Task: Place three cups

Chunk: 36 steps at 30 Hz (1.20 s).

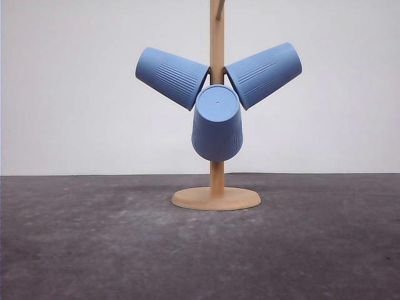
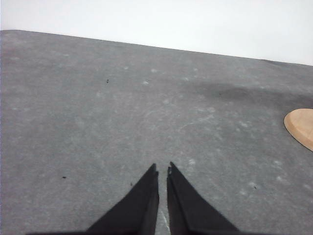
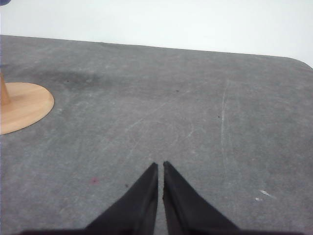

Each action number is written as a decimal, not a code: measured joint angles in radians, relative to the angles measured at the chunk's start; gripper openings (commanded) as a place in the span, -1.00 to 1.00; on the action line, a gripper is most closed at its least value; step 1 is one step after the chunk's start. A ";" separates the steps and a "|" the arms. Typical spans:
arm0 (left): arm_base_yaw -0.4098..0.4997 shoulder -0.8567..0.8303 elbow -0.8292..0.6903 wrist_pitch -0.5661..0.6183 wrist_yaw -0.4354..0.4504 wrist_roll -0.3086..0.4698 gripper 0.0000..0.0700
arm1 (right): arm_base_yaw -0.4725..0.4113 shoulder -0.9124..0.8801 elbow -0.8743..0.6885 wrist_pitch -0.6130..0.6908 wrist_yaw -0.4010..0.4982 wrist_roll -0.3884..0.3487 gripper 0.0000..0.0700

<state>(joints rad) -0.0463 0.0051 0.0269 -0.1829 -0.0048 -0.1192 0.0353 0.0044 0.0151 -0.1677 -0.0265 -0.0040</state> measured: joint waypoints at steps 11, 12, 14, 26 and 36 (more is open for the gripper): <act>0.000 0.000 0.000 0.000 0.000 0.000 -0.97 | 0.000 0.000 0.000 0.000 0.000 0.000 -0.95; 0.000 0.000 0.000 0.000 0.000 0.000 -0.97 | 0.000 0.000 0.000 0.000 0.000 0.000 -0.95; 0.000 0.000 0.000 0.000 0.000 0.000 -0.97 | 0.000 0.000 0.000 0.000 0.000 0.000 -0.95; 0.000 0.000 0.000 0.000 0.000 0.000 -0.97 | 0.000 0.000 0.000 0.000 0.000 0.000 -0.95; 0.000 0.000 0.000 0.000 0.000 0.000 -0.97 | 0.000 0.000 0.000 0.000 0.000 0.000 -0.95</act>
<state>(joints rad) -0.0463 0.0051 0.0269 -0.1829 -0.0048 -0.1192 0.0353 0.0044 0.0151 -0.1677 -0.0265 -0.0040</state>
